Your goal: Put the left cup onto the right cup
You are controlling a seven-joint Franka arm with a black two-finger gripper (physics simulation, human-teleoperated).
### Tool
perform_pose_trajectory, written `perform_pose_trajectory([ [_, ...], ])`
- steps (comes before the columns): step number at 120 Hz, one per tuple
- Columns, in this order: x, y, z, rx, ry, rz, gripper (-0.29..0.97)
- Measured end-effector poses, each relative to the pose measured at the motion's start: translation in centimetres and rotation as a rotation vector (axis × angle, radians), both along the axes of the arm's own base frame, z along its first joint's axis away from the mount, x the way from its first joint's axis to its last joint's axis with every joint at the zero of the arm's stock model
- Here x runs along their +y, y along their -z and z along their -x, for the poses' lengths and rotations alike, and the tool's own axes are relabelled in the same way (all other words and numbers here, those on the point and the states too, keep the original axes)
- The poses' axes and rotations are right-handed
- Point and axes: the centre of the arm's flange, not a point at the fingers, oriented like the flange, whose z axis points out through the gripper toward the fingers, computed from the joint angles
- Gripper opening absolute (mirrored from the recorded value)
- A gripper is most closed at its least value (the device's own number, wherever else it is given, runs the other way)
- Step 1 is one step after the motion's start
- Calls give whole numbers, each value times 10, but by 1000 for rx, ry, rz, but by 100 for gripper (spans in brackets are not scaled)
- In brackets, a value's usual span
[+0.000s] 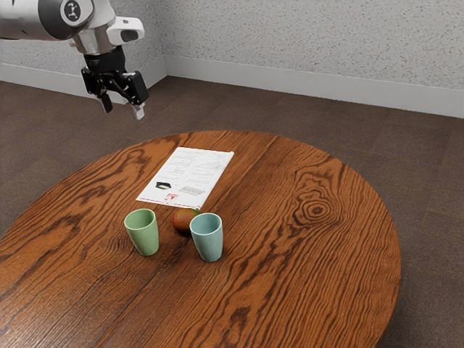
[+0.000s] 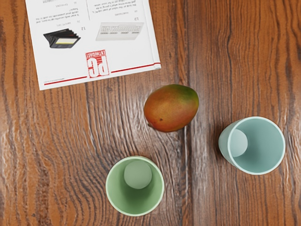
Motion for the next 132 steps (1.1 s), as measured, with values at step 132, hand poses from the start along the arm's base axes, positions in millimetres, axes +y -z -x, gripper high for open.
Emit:
perform_pose_trajectory([
  [132, -7, 167, 30, 113, -63, 35, 68],
])
